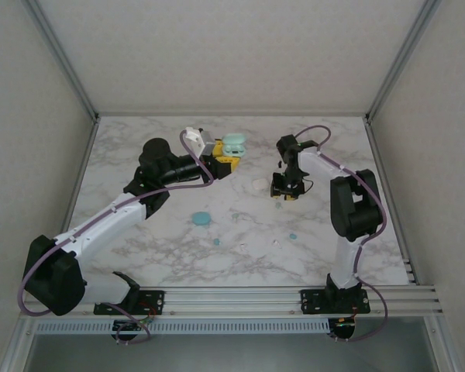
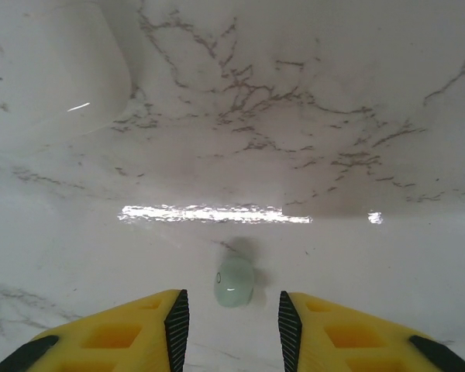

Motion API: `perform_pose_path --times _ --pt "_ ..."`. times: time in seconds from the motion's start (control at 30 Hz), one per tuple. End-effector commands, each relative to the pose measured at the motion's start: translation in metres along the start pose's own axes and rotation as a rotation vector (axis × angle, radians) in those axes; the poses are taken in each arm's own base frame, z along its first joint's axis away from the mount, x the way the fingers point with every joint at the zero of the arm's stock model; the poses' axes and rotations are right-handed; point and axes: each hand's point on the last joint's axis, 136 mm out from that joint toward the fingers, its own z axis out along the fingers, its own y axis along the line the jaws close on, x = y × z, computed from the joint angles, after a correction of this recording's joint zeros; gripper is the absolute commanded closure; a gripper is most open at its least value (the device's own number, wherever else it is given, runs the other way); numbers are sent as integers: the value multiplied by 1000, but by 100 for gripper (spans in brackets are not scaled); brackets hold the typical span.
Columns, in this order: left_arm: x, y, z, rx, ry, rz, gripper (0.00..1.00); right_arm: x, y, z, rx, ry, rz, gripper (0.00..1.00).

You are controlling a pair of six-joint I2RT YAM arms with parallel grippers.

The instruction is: Insert wireless bluetooth earbuds into charging case

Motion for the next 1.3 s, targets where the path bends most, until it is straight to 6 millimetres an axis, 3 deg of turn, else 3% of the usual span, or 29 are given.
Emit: perform_pose_path --times 0.0,0.7,1.1,1.27 --pt "-18 -8 -3 10 -39 47 69 1 -5 3 49 18 -13 61" --pt "-16 -8 -4 8 -34 42 69 10 1 32 58 86 -44 65" --pt "-15 -8 -4 9 -31 38 69 8 1 29 65 68 -53 74" --pt "-14 -7 -3 6 -31 36 69 6 7 14 36 26 -55 78"
